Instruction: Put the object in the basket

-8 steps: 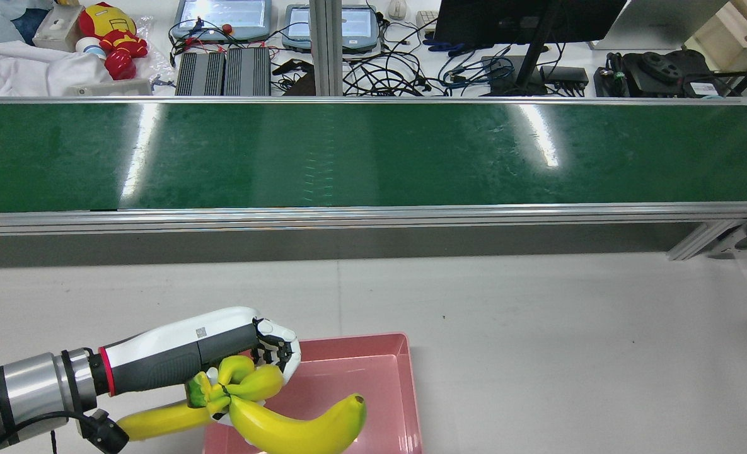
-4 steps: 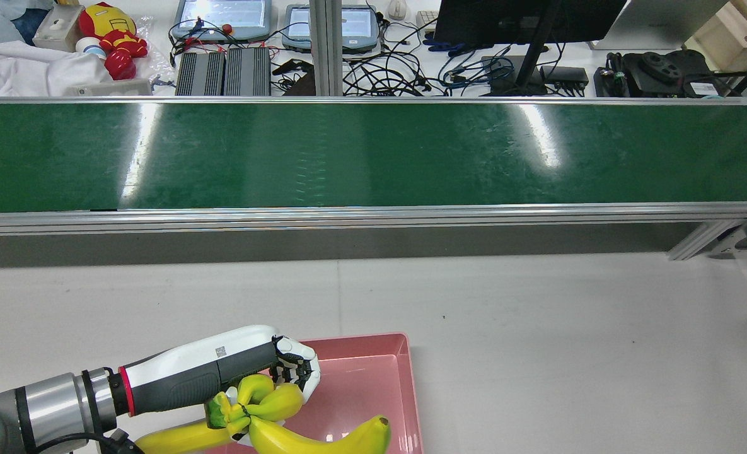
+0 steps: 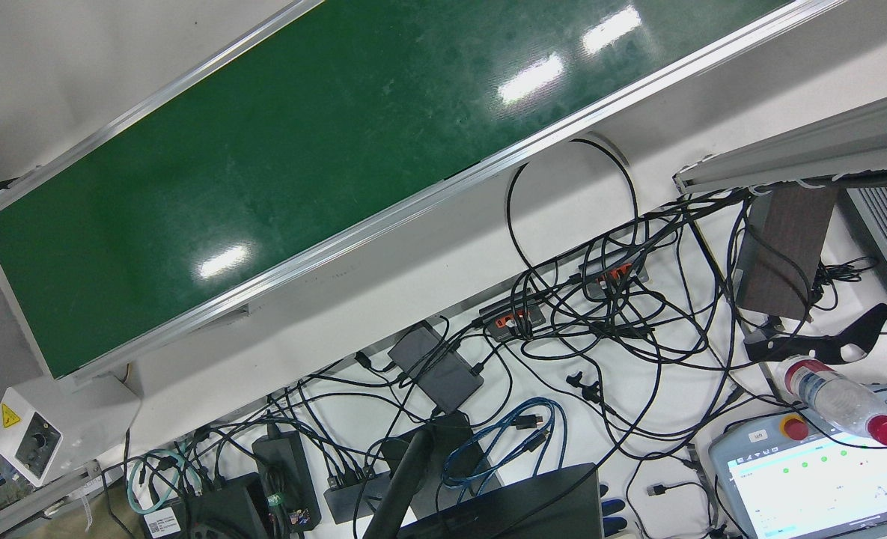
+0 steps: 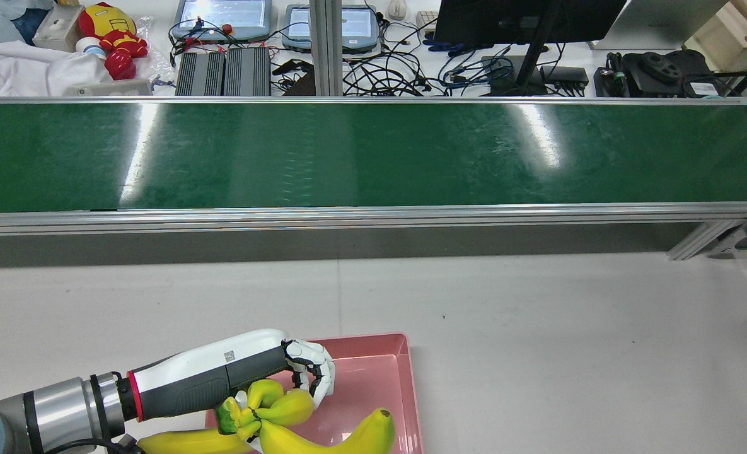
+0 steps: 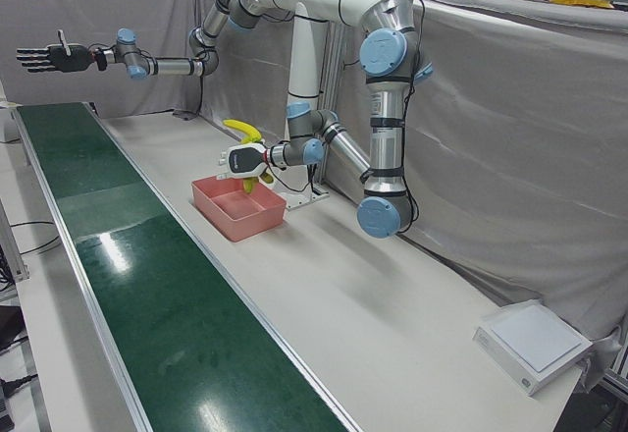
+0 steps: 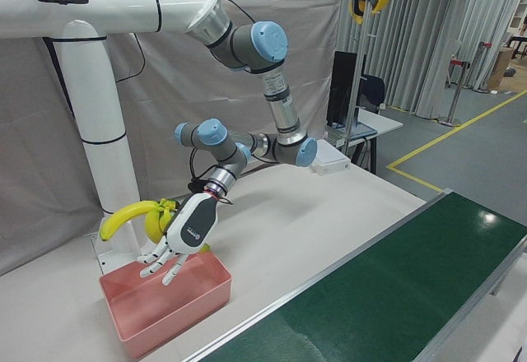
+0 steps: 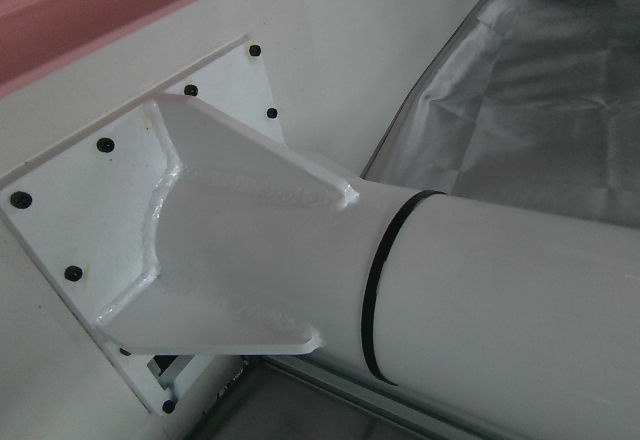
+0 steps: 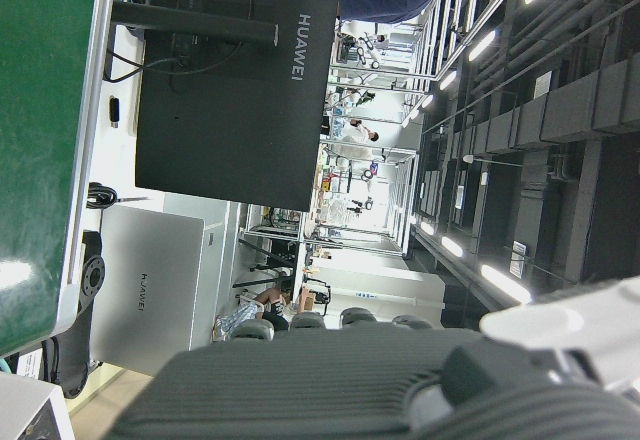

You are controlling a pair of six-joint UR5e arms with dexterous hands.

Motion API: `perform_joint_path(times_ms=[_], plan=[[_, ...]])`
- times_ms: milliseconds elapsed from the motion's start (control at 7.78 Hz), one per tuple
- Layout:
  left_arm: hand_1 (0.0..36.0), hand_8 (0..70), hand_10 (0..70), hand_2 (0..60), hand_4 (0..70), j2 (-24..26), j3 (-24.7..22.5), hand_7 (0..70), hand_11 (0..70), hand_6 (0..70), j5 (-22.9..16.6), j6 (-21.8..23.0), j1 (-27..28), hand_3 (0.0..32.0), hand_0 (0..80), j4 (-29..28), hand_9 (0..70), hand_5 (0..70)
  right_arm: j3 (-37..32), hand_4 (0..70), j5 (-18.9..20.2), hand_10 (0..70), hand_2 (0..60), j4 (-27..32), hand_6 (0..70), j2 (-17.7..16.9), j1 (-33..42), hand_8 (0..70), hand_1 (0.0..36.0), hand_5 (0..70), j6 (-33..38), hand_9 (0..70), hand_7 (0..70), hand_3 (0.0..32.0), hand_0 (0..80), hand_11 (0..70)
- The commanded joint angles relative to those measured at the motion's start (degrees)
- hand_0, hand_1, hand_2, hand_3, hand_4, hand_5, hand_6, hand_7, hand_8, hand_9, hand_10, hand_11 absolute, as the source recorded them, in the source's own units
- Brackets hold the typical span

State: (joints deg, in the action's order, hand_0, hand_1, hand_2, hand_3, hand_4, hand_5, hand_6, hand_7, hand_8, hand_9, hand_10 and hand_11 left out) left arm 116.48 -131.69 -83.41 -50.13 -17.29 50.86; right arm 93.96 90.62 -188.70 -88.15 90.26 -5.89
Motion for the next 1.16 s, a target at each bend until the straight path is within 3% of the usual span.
perform_joint_path(times_ms=[0, 129, 386, 514, 1029], plan=[[0.0, 15.6, 3.9, 0.0, 0.0, 1.64, -0.06, 13.3, 5.4, 2.6, -0.17, -0.06, 0.24, 9.6, 21.8, 4.68, 13.2, 33.7, 0.0, 0.0, 0.0, 0.0, 0.0, 0.0, 0.0, 0.0, 0.0, 0.0, 0.0, 0.0, 0.0, 0.0, 0.0, 0.0, 0.0, 0.0], [0.0, 14.2, 3.3, 0.0, 0.0, 1.64, -0.06, 10.4, 4.5, 1.5, -0.09, -0.06, 0.24, 13.2, 14.2, 5.9, 11.7, 32.5, 0.0, 0.0, 0.0, 0.0, 0.0, 0.0, 0.0, 0.0, -0.09, 0.0, 0.0, 0.0, 0.0, 0.0, 0.0, 0.0, 0.0, 0.0], [0.0, 13.1, 0.0, 0.0, 0.0, 1.56, 0.03, 6.1, 0.0, 0.0, 0.18, -0.06, 0.33, 23.2, 0.0, 5.83, 8.7, 12.9, 0.0, 0.0, 0.0, 0.0, 0.0, 0.0, 0.0, 0.0, 0.0, 0.0, 0.0, 0.0, 0.0, 0.0, 0.0, 0.0, 0.0, 0.0], [0.0, 13.4, 0.0, 0.0, 0.0, 1.38, 0.03, 5.7, 0.0, 0.0, 0.27, -0.06, 0.33, 26.6, 0.0, 5.3, 6.7, 7.2, 0.0, 0.0, 0.0, 0.0, 0.0, 0.0, 0.0, 0.0, 0.0, 0.0, 0.0, 0.0, 0.0, 0.0, 0.0, 0.0, 0.0, 0.0], [0.0, 12.1, 0.0, 0.0, 0.0, 1.38, 0.03, 5.6, 0.0, 0.0, 0.09, -0.06, 0.33, 26.6, 0.0, 4.95, 5.5, 8.6, 0.0, 0.0, 0.0, 0.0, 0.0, 0.0, 0.0, 0.0, 0.0, 0.0, 0.0, 0.0, 0.0, 0.0, 0.0, 0.0, 0.0, 0.0]])
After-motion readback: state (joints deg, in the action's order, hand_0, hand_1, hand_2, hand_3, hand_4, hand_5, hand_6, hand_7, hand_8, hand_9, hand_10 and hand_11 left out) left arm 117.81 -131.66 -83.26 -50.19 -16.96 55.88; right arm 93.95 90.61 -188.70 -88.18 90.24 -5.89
